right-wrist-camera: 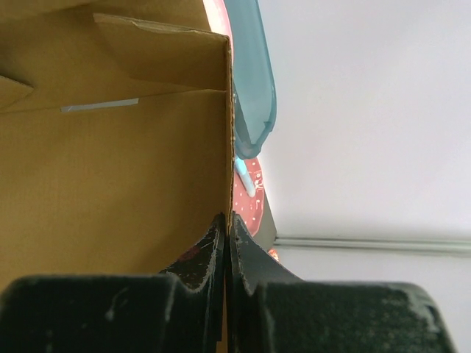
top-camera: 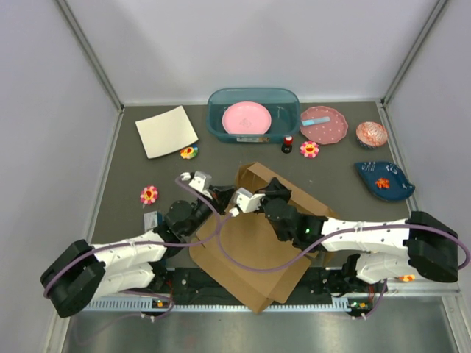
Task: Fold the paper box
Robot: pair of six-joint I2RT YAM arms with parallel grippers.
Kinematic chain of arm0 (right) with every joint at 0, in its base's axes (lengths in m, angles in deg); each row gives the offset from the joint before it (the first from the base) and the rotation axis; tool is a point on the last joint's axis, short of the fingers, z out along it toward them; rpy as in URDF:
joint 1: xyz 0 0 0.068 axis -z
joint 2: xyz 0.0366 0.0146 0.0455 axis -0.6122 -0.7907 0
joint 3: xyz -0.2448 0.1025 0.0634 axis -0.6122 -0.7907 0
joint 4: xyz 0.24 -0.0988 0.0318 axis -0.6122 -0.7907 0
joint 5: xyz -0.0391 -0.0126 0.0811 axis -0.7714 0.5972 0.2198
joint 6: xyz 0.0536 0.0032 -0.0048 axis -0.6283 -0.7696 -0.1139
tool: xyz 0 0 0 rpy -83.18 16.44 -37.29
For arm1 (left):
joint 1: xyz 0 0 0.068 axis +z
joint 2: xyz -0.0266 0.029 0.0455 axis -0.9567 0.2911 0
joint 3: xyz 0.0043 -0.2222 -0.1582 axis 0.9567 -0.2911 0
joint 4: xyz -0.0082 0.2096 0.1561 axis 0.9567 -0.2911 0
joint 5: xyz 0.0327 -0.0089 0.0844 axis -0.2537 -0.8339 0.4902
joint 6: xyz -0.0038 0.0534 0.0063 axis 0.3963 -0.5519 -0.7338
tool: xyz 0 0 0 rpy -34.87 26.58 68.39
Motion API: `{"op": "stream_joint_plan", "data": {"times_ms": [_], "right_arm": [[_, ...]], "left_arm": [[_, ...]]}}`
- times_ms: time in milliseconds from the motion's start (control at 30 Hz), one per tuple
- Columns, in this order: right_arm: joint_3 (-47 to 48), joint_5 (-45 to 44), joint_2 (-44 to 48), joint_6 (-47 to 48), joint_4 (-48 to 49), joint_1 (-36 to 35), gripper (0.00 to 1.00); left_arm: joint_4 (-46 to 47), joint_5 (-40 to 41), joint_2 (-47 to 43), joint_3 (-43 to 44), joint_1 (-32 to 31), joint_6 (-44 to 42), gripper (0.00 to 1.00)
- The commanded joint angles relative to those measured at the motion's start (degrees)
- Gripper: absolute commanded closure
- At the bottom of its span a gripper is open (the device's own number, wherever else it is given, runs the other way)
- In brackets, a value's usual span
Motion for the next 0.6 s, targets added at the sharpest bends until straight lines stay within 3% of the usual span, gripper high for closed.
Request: {"op": "stream_joint_plan", "data": {"times_ms": [0, 433, 567], "right_arm": [[-0.5, -2.4, -0.9, -0.2, 2.3, -1.8, 1.00], [-2.0, -5.4, -0.9, -2.0, 0.7, -5.3, 1.00], [-2.0, -5.7, -0.4, -3.0, -0.9, -5.5, 1.00]], "left_arm": [[-1.0, 2.5, 1.2, -1.6, -3.0, 1.3, 1.00], [5.5, 2.9, 4.8, -5.5, -4.9, 5.0, 1.00], [2.9, 4.8, -0.4, -6.4, -4.9, 3.8, 1.00]]}}
